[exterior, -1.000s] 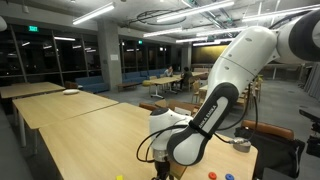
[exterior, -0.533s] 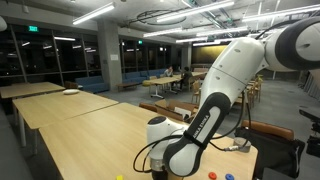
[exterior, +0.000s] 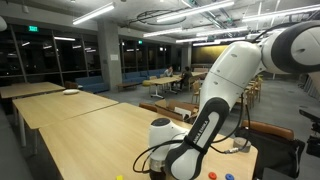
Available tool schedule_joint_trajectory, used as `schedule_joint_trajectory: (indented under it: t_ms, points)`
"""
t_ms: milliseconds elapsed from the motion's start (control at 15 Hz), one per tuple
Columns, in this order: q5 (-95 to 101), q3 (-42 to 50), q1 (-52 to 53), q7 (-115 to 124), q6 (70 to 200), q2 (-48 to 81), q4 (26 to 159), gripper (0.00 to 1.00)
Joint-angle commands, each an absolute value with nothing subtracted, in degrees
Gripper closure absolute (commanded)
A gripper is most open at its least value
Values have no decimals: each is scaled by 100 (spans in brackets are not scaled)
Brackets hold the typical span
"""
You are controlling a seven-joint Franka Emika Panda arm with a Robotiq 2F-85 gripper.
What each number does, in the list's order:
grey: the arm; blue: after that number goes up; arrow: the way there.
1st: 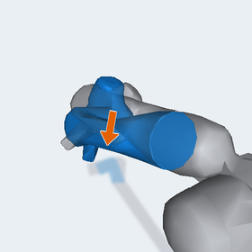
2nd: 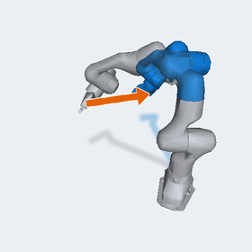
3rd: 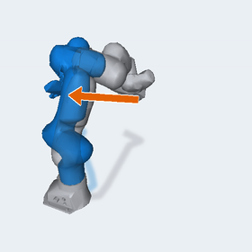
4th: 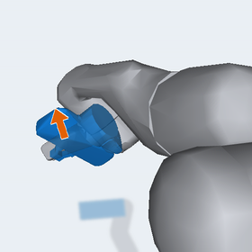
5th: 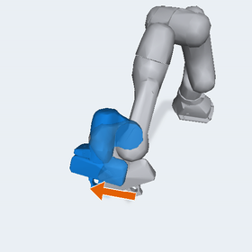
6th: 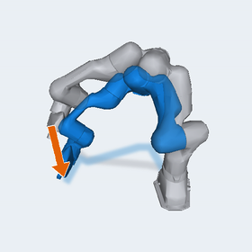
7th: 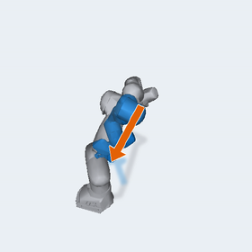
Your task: Put the orange circles inside the black bowl.
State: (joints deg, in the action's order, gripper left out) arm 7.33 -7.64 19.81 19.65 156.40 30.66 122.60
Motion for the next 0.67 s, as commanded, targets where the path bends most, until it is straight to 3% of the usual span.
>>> schedule_joint_trajectory:
  t_ms: [0, 533, 600]
  points:
    - [600, -626, 2176, 2035, 15831, 3042, 12361, 0]
    - [602, -590, 2276, 2119, 15904, 3022, 12523, 0]
    - [605, -581, 2283, 2131, 15924, 3020, 12529, 12]
